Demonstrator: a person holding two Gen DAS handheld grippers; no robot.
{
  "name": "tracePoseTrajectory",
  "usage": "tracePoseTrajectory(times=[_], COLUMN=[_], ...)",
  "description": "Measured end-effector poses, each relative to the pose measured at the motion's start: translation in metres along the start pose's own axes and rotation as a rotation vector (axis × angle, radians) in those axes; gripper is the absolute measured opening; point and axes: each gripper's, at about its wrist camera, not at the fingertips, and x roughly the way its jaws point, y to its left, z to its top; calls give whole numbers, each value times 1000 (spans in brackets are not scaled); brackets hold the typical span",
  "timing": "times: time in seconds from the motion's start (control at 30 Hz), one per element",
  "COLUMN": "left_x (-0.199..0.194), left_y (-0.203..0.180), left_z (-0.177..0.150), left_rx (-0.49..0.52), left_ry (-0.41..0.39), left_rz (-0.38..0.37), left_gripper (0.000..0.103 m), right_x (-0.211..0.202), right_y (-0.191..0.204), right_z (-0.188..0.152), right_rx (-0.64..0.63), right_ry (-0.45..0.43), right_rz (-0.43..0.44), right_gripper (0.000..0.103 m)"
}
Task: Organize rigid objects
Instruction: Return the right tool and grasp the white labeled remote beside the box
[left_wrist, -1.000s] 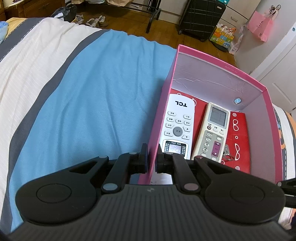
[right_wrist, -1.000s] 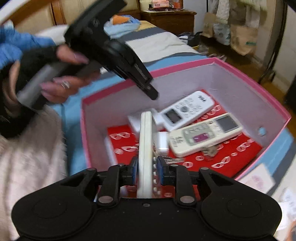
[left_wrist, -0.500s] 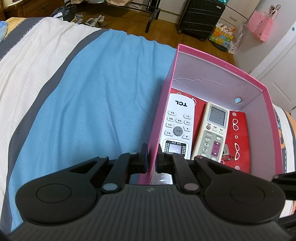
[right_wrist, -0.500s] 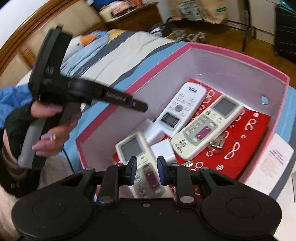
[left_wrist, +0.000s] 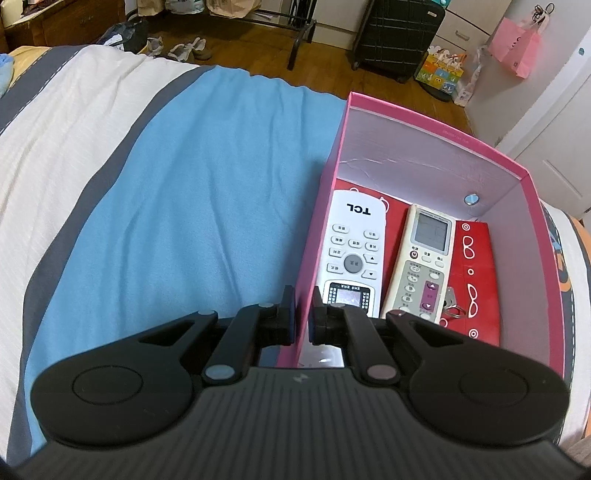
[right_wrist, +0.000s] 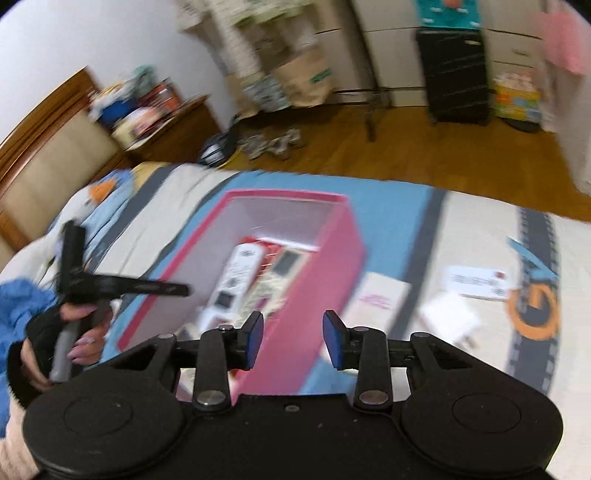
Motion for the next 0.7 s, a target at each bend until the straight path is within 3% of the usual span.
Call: tracePoseTrajectory(times=[0.17,0.3,0.57,0.7], left_x=[-1,-1,0,0], left_y=[-2,-1,-3,-3], left_z=[0,0,0,0], left_rx=[3,7,21,25], left_ry=[-10,-10,-17,-20], left_rz=[6,6,17,20], left_gripper=[5,5,5,5], right_x=[29,65,110,122], right_y=[-50,-66,-54,-48], right_z=[-16,-33,-45,-42], right_rx=[167,248,203,191], right_ry=[6,41,47,44], right_rz=[1,10,-76,-56], right_gripper=[43,43,51,51])
